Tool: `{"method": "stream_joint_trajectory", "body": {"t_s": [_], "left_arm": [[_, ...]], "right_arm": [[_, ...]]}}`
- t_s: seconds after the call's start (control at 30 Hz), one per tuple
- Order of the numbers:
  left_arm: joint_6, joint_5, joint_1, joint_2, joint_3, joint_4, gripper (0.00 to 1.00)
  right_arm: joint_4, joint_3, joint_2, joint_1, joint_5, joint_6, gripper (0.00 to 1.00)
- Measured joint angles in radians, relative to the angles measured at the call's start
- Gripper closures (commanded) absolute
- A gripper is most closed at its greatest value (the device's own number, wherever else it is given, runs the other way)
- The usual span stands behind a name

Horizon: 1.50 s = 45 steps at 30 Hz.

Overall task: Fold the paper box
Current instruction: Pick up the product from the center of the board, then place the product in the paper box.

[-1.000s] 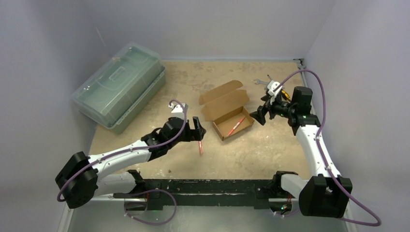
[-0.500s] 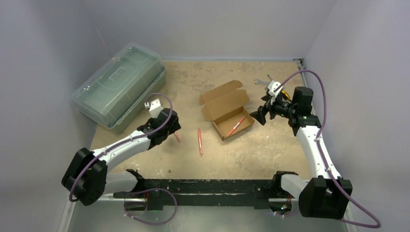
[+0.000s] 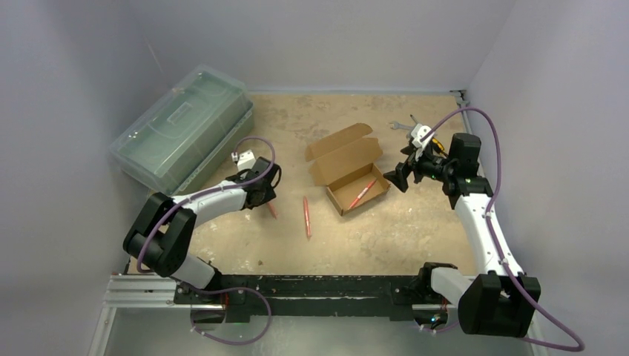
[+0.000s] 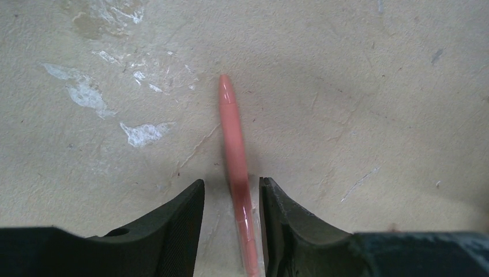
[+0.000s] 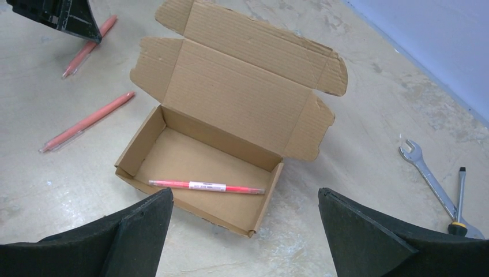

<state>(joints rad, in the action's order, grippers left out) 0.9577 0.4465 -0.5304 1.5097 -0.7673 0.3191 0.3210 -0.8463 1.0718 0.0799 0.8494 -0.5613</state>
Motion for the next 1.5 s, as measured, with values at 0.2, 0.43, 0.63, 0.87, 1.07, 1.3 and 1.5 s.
{"method": "stream_joint_trajectory", "body": {"t_s": [0.2,0.43,0.63,0.87,1.07,1.3,1.5], "left_arm": [[-0.005,-0.021,0.0,0.011,-0.001,-0.01,0.81],[0.003,-0.032,0.006,0.051,-0.021,-0.008,0.9],[0.008,-0.039,0.006,0.048,-0.021,-0.011,1.0],[-0.065,-0.11,0.006,-0.137,0.061,-0.015,1.0],[-0.195,-0.348,0.006,-0.436,0.254,-0.276,1.0],[-0.322,-0.605,-0.077,-0.464,0.354,-0.611,1.0],[-0.483,-0.649,-0.245,-0.257,0.127,-0.682,1.0]], "right_arm": [[0.0,0.0,0.0,0.0,0.005,-0.001,0.01],[0.0,0.0,0.0,0.0,0.005,-0.003,0.01],[0.0,0.0,0.0,0.0,0.005,-0.003,0.01],[0.0,0.0,0.0,0.0,0.005,-0.004,0.01],[0.001,0.0,-0.003,0.0,0.005,-0.007,0.01],[0.002,0.0,-0.013,0.0,0.006,-0.008,0.01],[0.005,0.0,-0.013,0.0,0.005,-0.008,0.01]]}}
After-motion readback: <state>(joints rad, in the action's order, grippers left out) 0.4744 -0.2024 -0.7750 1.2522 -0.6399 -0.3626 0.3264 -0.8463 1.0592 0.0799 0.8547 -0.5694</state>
